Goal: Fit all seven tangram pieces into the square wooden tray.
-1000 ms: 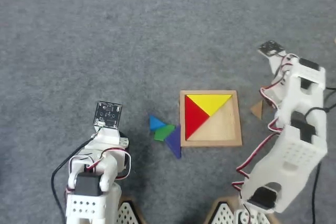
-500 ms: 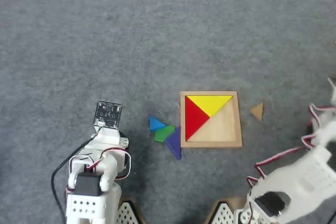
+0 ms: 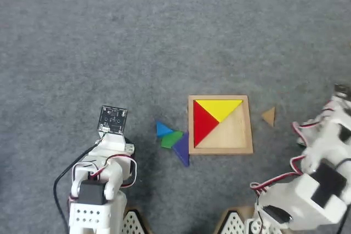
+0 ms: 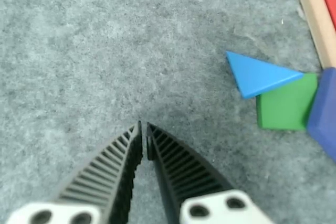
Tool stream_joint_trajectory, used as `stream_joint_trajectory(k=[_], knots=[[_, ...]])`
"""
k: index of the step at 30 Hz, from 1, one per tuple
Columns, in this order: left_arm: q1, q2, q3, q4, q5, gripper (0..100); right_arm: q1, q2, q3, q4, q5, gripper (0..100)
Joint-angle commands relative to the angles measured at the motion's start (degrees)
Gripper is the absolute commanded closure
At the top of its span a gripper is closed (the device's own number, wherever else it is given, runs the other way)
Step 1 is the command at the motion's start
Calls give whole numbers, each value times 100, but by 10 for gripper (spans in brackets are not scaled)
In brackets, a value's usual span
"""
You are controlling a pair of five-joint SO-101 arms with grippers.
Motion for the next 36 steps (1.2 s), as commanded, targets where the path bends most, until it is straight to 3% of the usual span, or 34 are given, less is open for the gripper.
stream_joint_trajectory(k=[1,14,26,31,36], knots=[[-35,-114,-66,35,-44,985,-189,-356,70,-391,-176,734],[-35,-114,-66,35,-44,985,-224,-523,62,-198,-193,735],[-35,-114,-66,35,-44,985,-295,-1947,413,576,53,735],[-35,-114,-66,35,-44,985,-787,-1807,967,-92,44,735],[-35,-114,-66,35,-44,985,-734,-1121,826,-330,62,736]])
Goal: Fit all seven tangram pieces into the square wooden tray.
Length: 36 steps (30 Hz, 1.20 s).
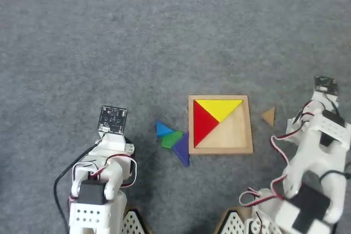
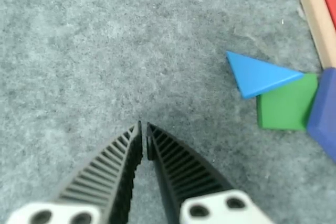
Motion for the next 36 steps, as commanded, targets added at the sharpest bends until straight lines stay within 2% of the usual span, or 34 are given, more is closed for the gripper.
stream_joint_trajectory(k=[1,10,24,27,30,36], knots=[[-35,-114,-66,35,-44,985,92,330,-193,-198,114,736],[-35,-114,-66,35,-44,985,963,927,-325,-673,334,736],[-35,-114,-66,35,-44,985,1710,848,-299,-954,527,737],[-35,-114,-66,35,-44,985,1842,848,-316,-1024,536,790],[-35,-114,-66,35,-44,985,1604,822,-334,-892,536,832],[-35,-114,-66,35,-44,985,593,163,-369,-277,360,790]])
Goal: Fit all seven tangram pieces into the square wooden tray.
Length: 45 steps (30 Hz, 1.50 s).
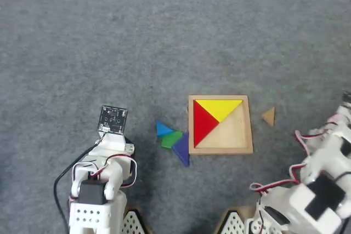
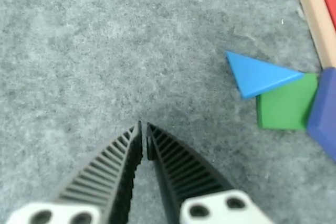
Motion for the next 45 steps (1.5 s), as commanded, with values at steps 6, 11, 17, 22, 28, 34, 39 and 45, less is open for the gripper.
stream_joint_trajectory(k=[6,11,17,22,28,34,39,45], knots=[[-35,-114,-66,35,-44,985,-1253,-760,-176,444,-554,790],[-35,-114,-66,35,-44,985,-1473,-884,-237,585,-615,790],[-35,-114,-66,35,-44,985,-1095,-831,-229,523,-563,790],[-35,-114,-66,35,-44,985,-646,-418,-229,171,-281,790],[-35,-114,-66,35,-44,985,-391,303,-229,-347,35,790],[-35,-114,-66,35,-44,985,66,796,-255,-831,79,790],[-35,-114,-66,35,-44,985,787,857,-316,-1200,132,790],[-35,-114,-66,35,-44,985,1200,857,-1354,-233,220,786]])
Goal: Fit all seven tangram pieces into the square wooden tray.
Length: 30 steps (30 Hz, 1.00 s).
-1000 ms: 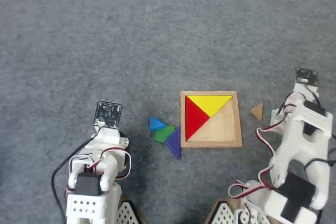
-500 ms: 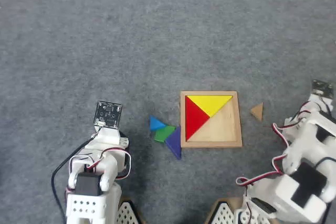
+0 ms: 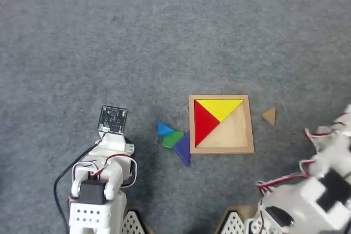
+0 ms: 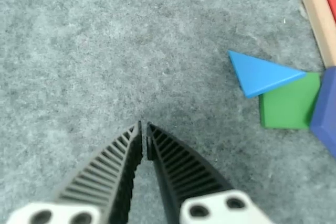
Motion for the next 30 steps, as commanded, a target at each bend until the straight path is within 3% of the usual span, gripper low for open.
stream_joint_trajectory(k=[1,7,15,30], knots=[[-35,-114,-66,35,-44,985,435,4,-844,637,114,786],[-35,-114,-66,35,-44,985,277,4,-1266,1156,141,786],[-35,-114,-66,35,-44,985,215,13,-1257,1771,853,786],[-35,-114,-66,35,-44,985,321,804,-1248,1086,949,790]])
